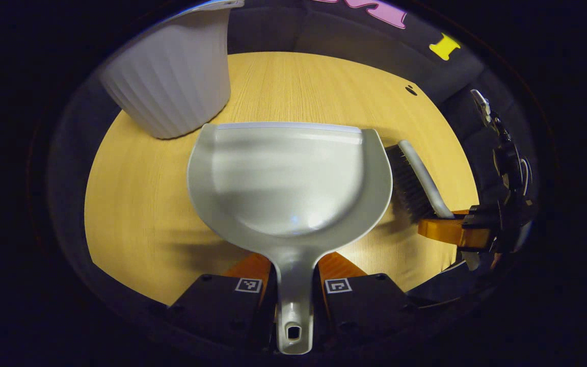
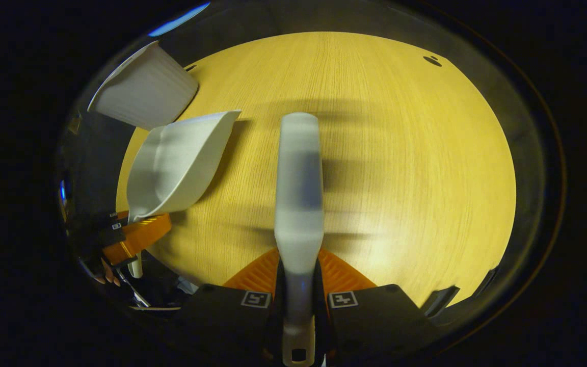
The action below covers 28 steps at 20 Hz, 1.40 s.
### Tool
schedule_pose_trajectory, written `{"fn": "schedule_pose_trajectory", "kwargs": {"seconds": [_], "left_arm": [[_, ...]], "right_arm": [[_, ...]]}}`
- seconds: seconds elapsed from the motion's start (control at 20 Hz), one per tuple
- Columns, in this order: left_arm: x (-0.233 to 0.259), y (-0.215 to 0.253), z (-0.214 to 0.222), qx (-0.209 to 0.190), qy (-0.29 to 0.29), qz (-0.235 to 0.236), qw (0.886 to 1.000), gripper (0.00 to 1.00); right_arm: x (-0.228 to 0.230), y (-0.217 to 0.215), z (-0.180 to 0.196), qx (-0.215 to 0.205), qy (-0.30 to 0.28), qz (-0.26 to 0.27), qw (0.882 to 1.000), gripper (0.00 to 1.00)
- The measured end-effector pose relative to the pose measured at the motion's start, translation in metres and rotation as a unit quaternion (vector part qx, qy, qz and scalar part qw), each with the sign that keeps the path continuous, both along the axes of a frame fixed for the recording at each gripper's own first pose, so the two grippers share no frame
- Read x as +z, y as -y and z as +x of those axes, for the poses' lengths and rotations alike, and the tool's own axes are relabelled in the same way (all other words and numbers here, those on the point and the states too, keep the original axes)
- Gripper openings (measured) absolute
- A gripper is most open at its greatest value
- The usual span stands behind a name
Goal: Pick up the small broom and dustpan from the desktop, sweep the trash into the dustpan with the broom, and then empty the trash into the garbage bin.
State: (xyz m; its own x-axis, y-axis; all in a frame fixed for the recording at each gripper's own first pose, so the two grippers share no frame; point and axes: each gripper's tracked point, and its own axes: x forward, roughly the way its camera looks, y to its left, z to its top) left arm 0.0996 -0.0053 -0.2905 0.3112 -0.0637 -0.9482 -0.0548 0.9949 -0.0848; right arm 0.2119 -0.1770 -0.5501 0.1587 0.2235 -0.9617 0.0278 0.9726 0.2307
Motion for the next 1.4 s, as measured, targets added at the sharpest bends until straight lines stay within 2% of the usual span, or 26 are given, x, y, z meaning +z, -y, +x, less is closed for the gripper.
{"fn": "schedule_pose_trajectory", "kwargs": {"seconds": [0.1, 0.15, 0.2, 0.3, 0.35, 0.4, 0.5, 0.55, 0.6, 0.7, 0.75, 0.8, 0.85, 0.9, 1.0, 1.2, 1.3, 1.4], "left_arm": [[-0.002, -0.001, -0.003, 0.005, -0.015, 0.002, 1.000, 0.29], [-0.002, -0.001, -0.004, 0.008, -0.021, 0.005, 1.000, 0.29], [-0.001, -0.001, -0.004, 0.011, -0.028, 0.008, 1.000, 0.29], [0.001, -0.002, -0.003, 0.008, -0.031, 0.016, 0.999, 0.29], [0.001, -0.002, -0.003, 0.004, -0.032, 0.019, 0.999, 0.29], [0.000, -0.003, -0.003, 0.003, -0.035, 0.022, 0.999, 0.29], [-0.003, -0.003, -0.007, 0.004, -0.045, 0.025, 0.999, 0.30], [-0.002, -0.002, -0.007, 0.005, -0.048, 0.021, 0.999, 0.31], [-0.002, 0.001, -0.007, 0.006, -0.047, 0.010, 0.999, 0.31], [0.001, 0.005, -0.005, -0.001, -0.037, -0.005, 0.999, 0.33], [0.002, 0.005, -0.007, -0.008, -0.038, -0.002, 0.999, 0.47], [0.004, 0.003, -0.007, -0.013, -0.040, 0.008, 0.999, 0.56], [0.007, 0.002, -0.007, -0.015, -0.037, 0.012, 0.999, 0.83], [0.012, 0.002, -0.009, -0.015, -0.034, 0.017, 0.999, 0.87], [0.028, 0.008, -0.016, -0.024, -0.022, 0.004, 0.999, 0.86], [0.080, 0.021, -0.027, -0.041, 0.033, -0.037, 0.998, 0.86], [0.116, 0.017, -0.023, -0.050, 0.092, -0.015, 0.994, 0.86], [0.168, 0.015, -0.016, -0.049, 0.179, 0.007, 0.983, 0.86]], "right_arm": [[0.001, -0.001, 0.012, 0.001, 0.003, -0.020, 1.000, 0.28], [0.001, -0.003, 0.012, 0.010, -0.001, -0.023, 1.000, 0.19], [0.007, -0.002, 0.011, 0.017, -0.006, -0.024, 1.000, 0.28], [0.004, -0.003, 0.012, 0.019, -0.013, -0.025, 0.999, 0.28], [0.004, -0.004, 0.011, 0.015, -0.019, -0.025, 0.999, 0.36], [0.004, -0.006, 0.013, 0.011, -0.024, -0.021, 0.999, 0.28], [0.008, -0.008, 0.019, 0.004, -0.024, -0.013, 1.000, 0.21], [0.013, -0.006, 0.024, 0.002, -0.021, -0.013, 1.000, 0.41], [0.017, -0.004, 0.024, 0.002, -0.016, -0.012, 1.000, 0.31], [0.024, -0.004, 0.023, 0.003, -0.010, -0.011, 1.000, 0.38], [0.028, -0.004, 0.025, -0.001, -0.007, -0.007, 1.000, 0.44], [0.032, -0.005, 0.025, -0.007, 0.000, -0.005, 1.000, 0.63], [0.039, -0.004, 0.026, -0.012, 0.008, -0.002, 1.000, 0.69], [0.048, -0.003, 0.027, -0.016, 0.020, -0.001, 1.000, 0.76], [0.067, 0.001, 0.027, -0.016, 0.051, -0.003, 0.999, 0.99], [0.121, 0.015, 0.029, -0.030, 0.137, -0.020, 0.990, 0.98], [0.148, 0.023, 0.029, -0.045, 0.184, -0.031, 0.981, 0.98], [0.185, 0.029, 0.032, -0.069, 0.247, -0.047, 0.965, 0.98]]}}
